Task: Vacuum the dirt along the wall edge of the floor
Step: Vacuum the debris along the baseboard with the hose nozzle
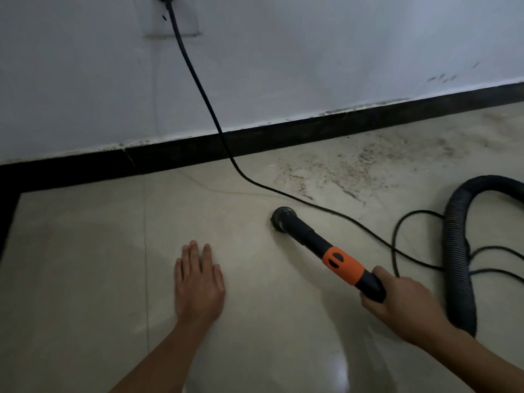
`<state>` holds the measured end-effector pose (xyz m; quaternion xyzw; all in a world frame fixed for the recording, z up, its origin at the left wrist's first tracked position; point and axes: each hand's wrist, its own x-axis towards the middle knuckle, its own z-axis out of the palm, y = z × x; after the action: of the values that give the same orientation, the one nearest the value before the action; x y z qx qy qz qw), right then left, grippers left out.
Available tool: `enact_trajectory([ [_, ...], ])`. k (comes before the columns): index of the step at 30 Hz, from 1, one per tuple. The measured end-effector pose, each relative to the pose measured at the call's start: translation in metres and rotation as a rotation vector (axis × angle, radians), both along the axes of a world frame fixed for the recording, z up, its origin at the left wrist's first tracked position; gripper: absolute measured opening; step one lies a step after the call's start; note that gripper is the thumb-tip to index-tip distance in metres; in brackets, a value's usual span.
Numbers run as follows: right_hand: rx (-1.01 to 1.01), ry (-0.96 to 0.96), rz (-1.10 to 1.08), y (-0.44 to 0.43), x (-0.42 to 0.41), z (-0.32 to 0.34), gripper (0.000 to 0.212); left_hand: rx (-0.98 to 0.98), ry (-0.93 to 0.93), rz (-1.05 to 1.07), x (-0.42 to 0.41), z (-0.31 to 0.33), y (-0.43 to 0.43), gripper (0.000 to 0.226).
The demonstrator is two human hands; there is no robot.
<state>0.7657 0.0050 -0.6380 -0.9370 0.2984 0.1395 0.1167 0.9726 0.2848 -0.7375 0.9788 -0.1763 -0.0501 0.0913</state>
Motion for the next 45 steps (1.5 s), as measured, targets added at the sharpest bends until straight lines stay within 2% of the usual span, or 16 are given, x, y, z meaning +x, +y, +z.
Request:
enact_trajectory([
  [5,-0.037,0.001,-0.197,-0.029,-0.051,0.015,0.028,-0.002,-0.006,-0.005,-0.001,0.0,0.0,0.065],
  [11,0.023,-0.276,-0.396,-0.051,-0.061,0.031,0.019,-0.019,-0.01,-0.007,0.0,-0.004,0.001,0.063],
  [15,0.2,-0.189,-0.52,-0.068,-0.073,0.041,0.018,-0.026,-0.018,-0.009,0.0,-0.005,0.002,0.062],
  [19,0.115,-0.051,-0.498,-0.06,-0.098,0.031,0.021,-0.039,-0.026,-0.009,-0.001,-0.004,0.001,0.063],
  [21,0.093,-0.057,-0.476,-0.052,-0.094,0.026,0.021,-0.039,-0.029,-0.009,-0.002,-0.003,0.001,0.063],
  [29,0.089,-0.073,-0.149,-0.008,0.004,0.016,0.025,-0.044,-0.022,-0.013,-0.003,0.0,0.002,0.068],
  [32,0.08,-0.085,-0.194,-0.013,-0.006,0.018,0.021,-0.044,-0.021,-0.018,-0.004,-0.001,0.004,0.067],
  [35,0.081,-0.101,-0.303,-0.036,-0.053,0.023,0.019,-0.04,-0.022,-0.018,-0.003,-0.001,0.004,0.065],
  [37,0.182,-0.093,-0.396,-0.055,-0.084,0.028,0.019,-0.034,-0.022,-0.024,-0.003,-0.002,0.004,0.065],
  [40,0.46,-0.091,-0.551,-0.081,-0.104,0.035,0.017,-0.034,-0.031,-0.029,-0.003,-0.002,0.004,0.064],
  [45,0.688,-0.164,-0.704,-0.097,-0.081,0.043,0.015,-0.036,-0.034,-0.026,-0.002,-0.002,0.004,0.062],
])
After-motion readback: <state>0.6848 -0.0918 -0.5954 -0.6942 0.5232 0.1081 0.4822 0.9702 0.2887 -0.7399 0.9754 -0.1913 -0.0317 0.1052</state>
